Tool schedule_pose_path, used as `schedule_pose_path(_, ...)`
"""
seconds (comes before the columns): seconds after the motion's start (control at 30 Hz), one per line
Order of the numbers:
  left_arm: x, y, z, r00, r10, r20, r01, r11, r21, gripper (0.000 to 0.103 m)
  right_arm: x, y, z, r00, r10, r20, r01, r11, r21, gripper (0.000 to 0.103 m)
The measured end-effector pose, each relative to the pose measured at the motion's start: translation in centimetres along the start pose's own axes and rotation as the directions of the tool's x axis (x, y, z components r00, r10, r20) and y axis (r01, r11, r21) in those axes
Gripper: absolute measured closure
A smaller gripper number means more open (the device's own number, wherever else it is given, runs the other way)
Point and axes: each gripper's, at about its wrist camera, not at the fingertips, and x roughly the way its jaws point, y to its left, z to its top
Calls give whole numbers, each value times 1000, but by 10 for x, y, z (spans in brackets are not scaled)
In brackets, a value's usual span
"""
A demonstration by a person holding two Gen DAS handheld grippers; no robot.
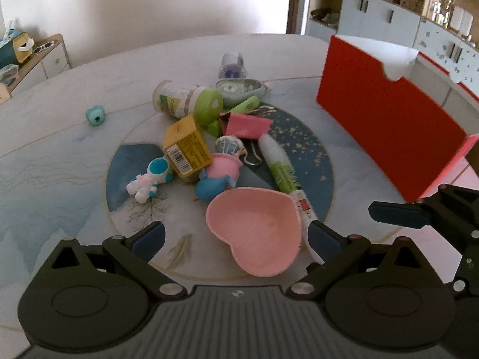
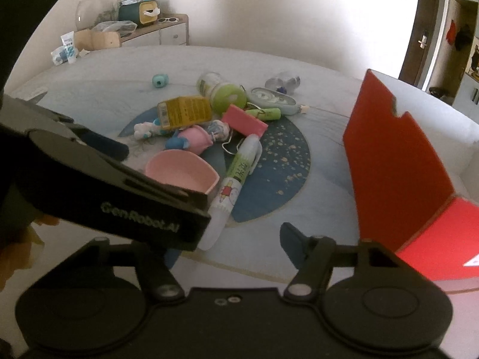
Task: Organize rigid objects
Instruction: 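Grasp the pink heart dish with left tool while right tool grasps the white glue stick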
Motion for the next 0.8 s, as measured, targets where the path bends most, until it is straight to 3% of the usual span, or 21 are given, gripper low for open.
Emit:
schedule_pose_path(0.4, 11, 7, 3, 1000, -7, -10, 7, 999, -34, 28, 20, -7, 9, 999, 38, -3, -38, 999, 7, 57)
schedule_pose_path(0.6, 7, 18, 5, 1000, -7, -10, 6, 997, -82, 28, 28, -12, 21, 999, 40, -29, -39, 999, 21, 63)
schedule_pose_path(0.8, 0, 30, 3, 1000, -5, 1, 5, 993, -120, 28, 31, -9, 27, 997, 62, -52, -62, 998, 11, 82)
